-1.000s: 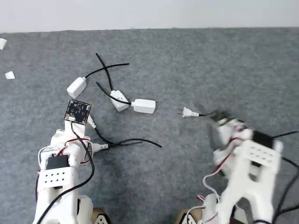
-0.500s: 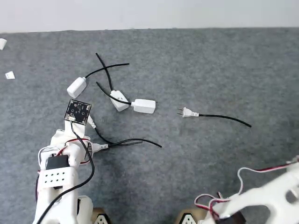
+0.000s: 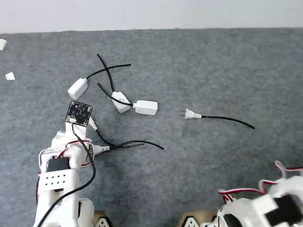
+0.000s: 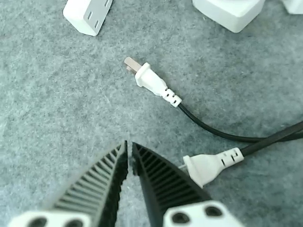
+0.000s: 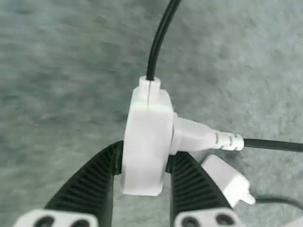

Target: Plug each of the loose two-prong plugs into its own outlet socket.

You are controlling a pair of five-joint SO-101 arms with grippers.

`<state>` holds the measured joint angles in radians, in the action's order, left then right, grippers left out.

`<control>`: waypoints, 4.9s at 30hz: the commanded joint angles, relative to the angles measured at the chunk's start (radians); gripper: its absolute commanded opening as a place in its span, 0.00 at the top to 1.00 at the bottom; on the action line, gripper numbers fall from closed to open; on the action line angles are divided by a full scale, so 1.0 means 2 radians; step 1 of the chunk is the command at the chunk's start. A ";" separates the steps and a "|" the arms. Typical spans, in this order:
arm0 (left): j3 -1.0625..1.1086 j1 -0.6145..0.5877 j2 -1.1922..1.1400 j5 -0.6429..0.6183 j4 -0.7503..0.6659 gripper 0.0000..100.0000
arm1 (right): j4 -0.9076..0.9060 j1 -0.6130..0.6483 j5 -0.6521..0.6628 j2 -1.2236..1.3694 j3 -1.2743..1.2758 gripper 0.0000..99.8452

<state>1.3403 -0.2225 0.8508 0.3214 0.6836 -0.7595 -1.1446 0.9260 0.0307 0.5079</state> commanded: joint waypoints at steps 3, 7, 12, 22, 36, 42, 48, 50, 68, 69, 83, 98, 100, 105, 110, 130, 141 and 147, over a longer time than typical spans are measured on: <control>-0.004 -0.004 0.005 0.006 -0.012 0.99 | 0.011 -0.046 -0.003 0.061 -0.107 0.99; -0.004 -0.004 0.005 0.006 -0.012 0.99 | 0.010 -0.063 -0.002 0.088 -0.136 0.91; -0.004 -0.002 0.005 0.006 -0.012 0.99 | -0.039 -0.051 -0.005 0.087 -0.167 0.70; -0.007 0.000 0.007 0.002 0.003 0.88 | -0.247 0.021 -0.172 0.087 -0.315 0.87; -0.016 -0.001 0.004 -0.030 0.006 0.79 | -0.481 0.210 -0.332 0.086 -0.331 0.99; -0.026 -0.004 0.003 -0.033 0.021 0.79 | -0.389 0.316 -0.395 -0.034 -0.163 0.99; -0.032 -0.021 0.003 -0.062 0.021 0.79 | -0.237 0.406 -0.427 -0.234 0.052 0.99; -0.040 -0.036 0.003 -0.064 0.022 0.77 | -0.203 0.428 -0.440 -0.250 0.097 0.99; -0.323 -0.101 -0.176 -0.142 0.161 0.71 | -0.039 0.456 -0.442 -0.151 0.157 0.99; -0.350 -0.101 -0.203 -0.142 0.163 0.71 | -0.037 0.456 -0.442 -0.149 0.157 0.99; -0.694 -0.093 -0.578 -0.002 0.116 0.71 | -0.025 0.456 -0.441 -0.145 0.157 0.99; -0.988 -0.038 -0.816 0.146 0.209 0.70 | -0.002 0.465 -0.433 -0.105 0.135 0.99; -1.008 -0.030 -0.844 0.146 0.208 0.70 | -0.003 0.465 -0.433 -0.093 0.127 0.99; -1.084 -0.031 -0.940 0.144 0.199 0.71 | -0.013 0.465 -0.434 -0.081 0.114 0.99; -1.201 -0.040 -1.014 0.144 0.243 0.79 | -0.011 0.467 -0.432 -0.078 0.112 0.99; -1.348 -0.030 -0.904 -0.095 0.539 0.99 | -0.005 0.468 -0.430 -0.078 0.114 0.99; -0.918 0.087 -0.625 -0.183 0.529 0.99 | -0.005 0.468 -0.430 -0.078 0.114 0.99; -0.756 0.125 -0.518 -0.281 0.472 0.99 | -0.005 0.467 -0.430 -0.078 0.114 0.99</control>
<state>-0.2846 -0.0061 -0.3337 -0.1389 1.6962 -0.7764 -0.2209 0.0514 -0.1227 0.7871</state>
